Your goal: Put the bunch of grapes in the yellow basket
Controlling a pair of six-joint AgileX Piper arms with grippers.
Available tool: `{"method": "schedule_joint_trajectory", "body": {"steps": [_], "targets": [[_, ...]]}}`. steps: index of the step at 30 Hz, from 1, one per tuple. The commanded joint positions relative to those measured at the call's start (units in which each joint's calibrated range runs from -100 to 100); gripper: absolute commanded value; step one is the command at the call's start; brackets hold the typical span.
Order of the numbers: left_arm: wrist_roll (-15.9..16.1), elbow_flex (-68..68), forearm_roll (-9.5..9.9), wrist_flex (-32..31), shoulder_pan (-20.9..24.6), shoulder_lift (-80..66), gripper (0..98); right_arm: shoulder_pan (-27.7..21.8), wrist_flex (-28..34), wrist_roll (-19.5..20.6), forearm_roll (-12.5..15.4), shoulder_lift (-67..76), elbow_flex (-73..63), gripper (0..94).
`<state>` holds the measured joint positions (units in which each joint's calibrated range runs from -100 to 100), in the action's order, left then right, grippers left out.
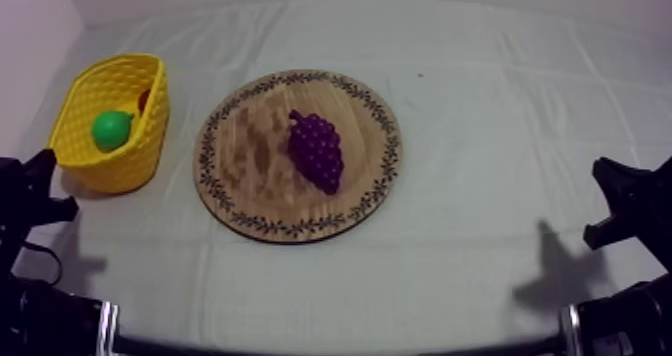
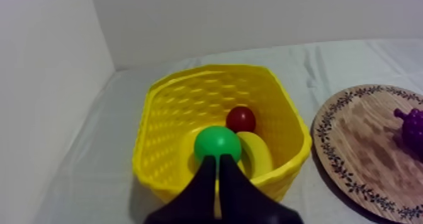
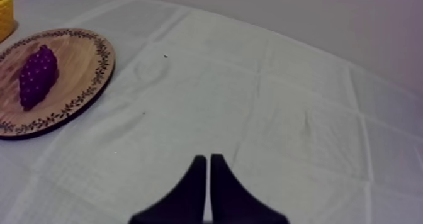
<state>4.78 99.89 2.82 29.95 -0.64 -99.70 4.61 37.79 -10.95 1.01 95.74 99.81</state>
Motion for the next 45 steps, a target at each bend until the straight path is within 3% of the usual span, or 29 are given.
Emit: {"method": "schedule_joint_trajectory", "body": {"steps": [1, 14, 19, 23, 34, 45], "targets": [[-3.4, 0.1, -0.50, 2.7, 2.6, 0.0, 0.0, 0.0, 0.0, 0.0, 0.0, 0.0, 0.0, 0.4], [-3.4, -0.3, -0.30, 3.7, 1.5, 0.0, 0.0, 0.0, 0.0, 0.0, 0.0, 0.0, 0.0, 0.4], [-6.8, -2.9, 3.39, 3.5, -1.2, 1.4, 0.0, 0.0, 0.0, 0.0, 0.0, 0.0, 0.0, 0.4], [-8.1, -9.4, 4.43, 4.7, -2.4, 6.2, 0.0, 0.0, 0.0, 0.0, 0.0, 0.0, 0.0, 0.4], [-9.8, -34.5, 5.10, 14.7, -7.7, 24.4, 0.0, 0.0, 0.0, 0.0, 0.0, 0.0, 0.0, 0.4], [-15.1, -58.0, 9.36, 27.1, -18.5, 43.3, 0.0, 0.0, 0.0, 0.0, 0.0, 0.0, 0.0, 0.4]]}}
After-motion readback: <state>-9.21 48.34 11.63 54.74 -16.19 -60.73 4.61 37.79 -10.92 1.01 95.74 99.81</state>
